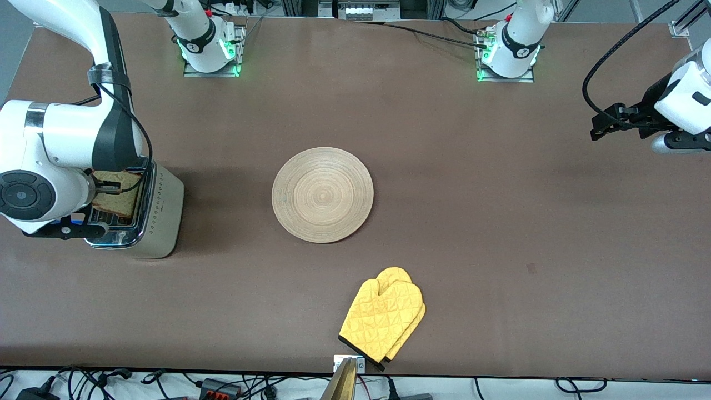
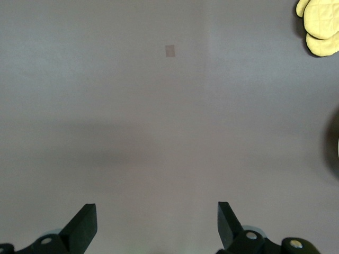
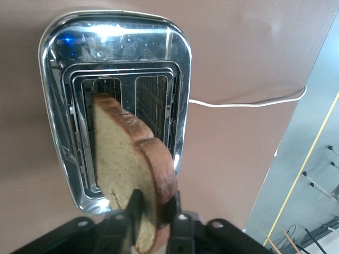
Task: Move plate and put bread in toaster
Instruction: 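Lower the bread into the toaster slot and open the right gripper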
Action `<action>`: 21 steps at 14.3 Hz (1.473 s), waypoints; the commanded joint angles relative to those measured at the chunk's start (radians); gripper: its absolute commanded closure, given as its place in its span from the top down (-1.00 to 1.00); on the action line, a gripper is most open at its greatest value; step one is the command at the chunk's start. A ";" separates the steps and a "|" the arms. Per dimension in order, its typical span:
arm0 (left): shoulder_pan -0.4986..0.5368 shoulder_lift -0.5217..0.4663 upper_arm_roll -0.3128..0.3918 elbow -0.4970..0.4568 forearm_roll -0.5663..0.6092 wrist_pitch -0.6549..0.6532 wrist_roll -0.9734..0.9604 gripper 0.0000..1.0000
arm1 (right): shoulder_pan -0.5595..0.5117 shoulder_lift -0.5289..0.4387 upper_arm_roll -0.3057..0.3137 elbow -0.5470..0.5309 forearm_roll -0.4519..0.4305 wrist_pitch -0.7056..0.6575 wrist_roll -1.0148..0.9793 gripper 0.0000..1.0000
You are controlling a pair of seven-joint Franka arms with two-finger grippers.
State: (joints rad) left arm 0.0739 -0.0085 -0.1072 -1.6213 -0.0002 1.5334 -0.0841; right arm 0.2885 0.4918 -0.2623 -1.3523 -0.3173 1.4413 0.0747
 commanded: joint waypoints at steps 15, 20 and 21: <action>0.007 0.001 0.000 0.021 -0.044 -0.064 0.136 1.00 | -0.052 -0.053 -0.005 0.179 0.300 0.002 0.014 1.00; 0.007 0.001 0.003 0.021 -0.044 -0.070 0.135 1.00 | -0.058 -0.073 0.000 0.179 0.373 0.031 0.007 1.00; 0.007 0.001 0.003 0.021 -0.044 -0.070 0.135 1.00 | -0.060 -0.073 -0.005 0.179 0.376 0.034 0.007 1.00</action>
State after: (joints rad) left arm 0.0744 -0.0085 -0.1064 -1.6187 -0.0254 1.4854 0.0290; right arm 0.2339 0.4291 -0.2660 -1.1782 0.0360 1.4649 0.0985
